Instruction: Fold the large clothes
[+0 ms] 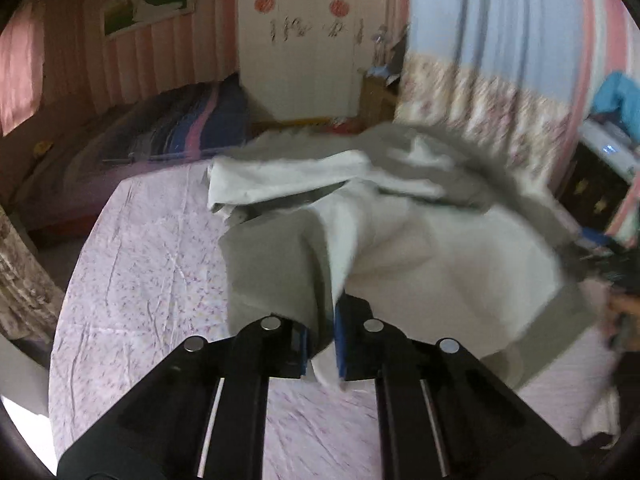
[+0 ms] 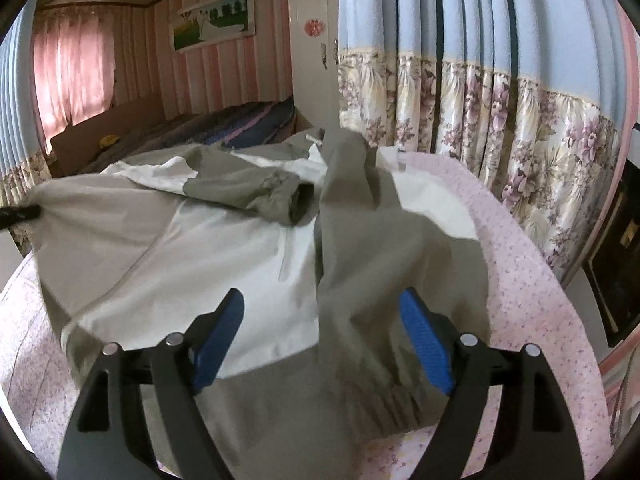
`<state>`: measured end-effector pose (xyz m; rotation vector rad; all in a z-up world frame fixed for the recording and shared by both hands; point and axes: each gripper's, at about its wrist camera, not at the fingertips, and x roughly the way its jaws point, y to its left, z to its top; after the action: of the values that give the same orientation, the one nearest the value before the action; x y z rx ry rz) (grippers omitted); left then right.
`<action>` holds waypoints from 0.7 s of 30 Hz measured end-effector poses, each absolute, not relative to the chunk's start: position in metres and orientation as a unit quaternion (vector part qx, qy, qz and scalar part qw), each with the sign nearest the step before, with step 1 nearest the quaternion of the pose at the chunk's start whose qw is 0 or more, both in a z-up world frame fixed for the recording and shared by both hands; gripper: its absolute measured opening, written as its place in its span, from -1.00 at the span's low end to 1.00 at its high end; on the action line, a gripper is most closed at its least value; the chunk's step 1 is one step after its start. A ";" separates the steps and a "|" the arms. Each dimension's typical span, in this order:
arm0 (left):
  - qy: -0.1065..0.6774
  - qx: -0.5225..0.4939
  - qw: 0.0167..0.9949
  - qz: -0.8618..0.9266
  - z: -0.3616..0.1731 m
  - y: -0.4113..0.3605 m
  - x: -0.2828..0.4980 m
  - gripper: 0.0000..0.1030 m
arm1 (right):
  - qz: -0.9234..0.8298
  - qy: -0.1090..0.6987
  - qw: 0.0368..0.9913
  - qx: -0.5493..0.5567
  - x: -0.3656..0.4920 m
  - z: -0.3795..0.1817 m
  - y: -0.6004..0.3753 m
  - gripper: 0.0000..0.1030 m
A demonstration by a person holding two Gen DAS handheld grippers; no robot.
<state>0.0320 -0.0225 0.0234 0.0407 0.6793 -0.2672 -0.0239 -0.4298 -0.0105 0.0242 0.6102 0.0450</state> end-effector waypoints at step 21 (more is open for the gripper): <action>0.389 0.061 0.918 -0.043 -0.045 0.011 0.004 0.94 | 0.043 0.293 0.955 0.005 -0.026 -0.004 -0.421 0.67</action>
<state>0.0039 0.0114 -0.0455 0.1244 0.7993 -0.0881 -0.0260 -0.4209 -0.0035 0.0105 0.5941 0.0883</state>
